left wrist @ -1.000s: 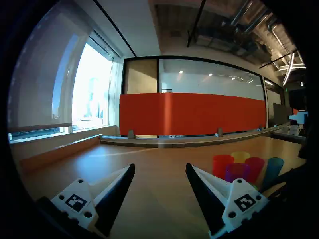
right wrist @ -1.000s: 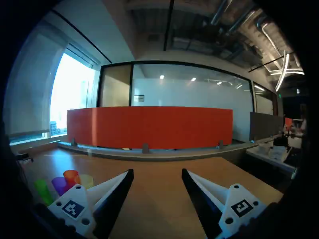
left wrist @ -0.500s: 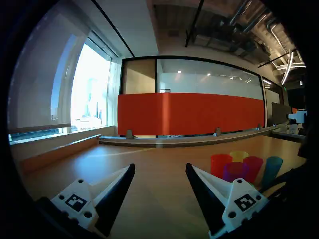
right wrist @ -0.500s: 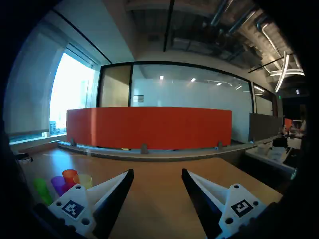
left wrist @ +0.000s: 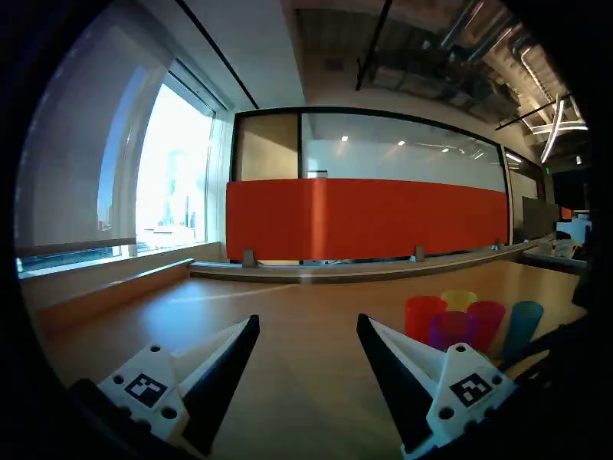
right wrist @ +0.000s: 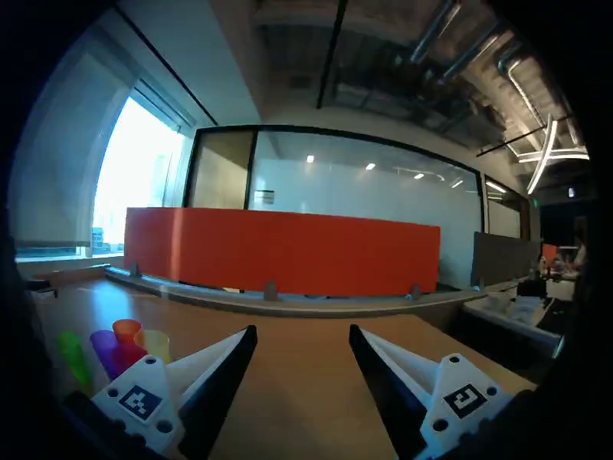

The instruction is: Pour water

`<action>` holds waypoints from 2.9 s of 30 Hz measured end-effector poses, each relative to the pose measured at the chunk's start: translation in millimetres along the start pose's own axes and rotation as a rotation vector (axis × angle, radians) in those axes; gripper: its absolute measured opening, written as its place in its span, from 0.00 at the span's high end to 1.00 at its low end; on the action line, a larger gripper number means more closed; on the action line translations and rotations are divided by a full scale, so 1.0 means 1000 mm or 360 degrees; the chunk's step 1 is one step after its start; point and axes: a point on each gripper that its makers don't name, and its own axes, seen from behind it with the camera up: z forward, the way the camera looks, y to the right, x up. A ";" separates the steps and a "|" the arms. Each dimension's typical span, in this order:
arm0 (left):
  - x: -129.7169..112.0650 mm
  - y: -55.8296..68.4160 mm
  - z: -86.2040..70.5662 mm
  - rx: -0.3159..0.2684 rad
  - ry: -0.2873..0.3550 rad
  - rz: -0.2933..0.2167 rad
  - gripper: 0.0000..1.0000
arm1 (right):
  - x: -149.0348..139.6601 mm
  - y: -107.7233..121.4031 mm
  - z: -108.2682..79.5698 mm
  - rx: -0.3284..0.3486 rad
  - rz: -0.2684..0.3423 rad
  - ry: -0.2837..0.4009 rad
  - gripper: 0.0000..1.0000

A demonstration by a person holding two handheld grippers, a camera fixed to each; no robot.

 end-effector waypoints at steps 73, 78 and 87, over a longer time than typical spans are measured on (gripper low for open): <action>-0.001 -0.001 0.000 0.0000 0.0000 0.0000 0.06 | -0.073 0.005 0.002 0.0003 0.0125 -0.0055 0.03; 0.000 -0.001 0.000 0.0000 0.0000 0.0000 0.06 | -0.074 0.005 0.001 0.0004 0.0126 -0.0056 0.03; -0.001 -0.001 0.001 0.0000 0.0000 0.0000 0.06 | -0.074 0.004 0.002 0.0004 0.0126 -0.0058 0.00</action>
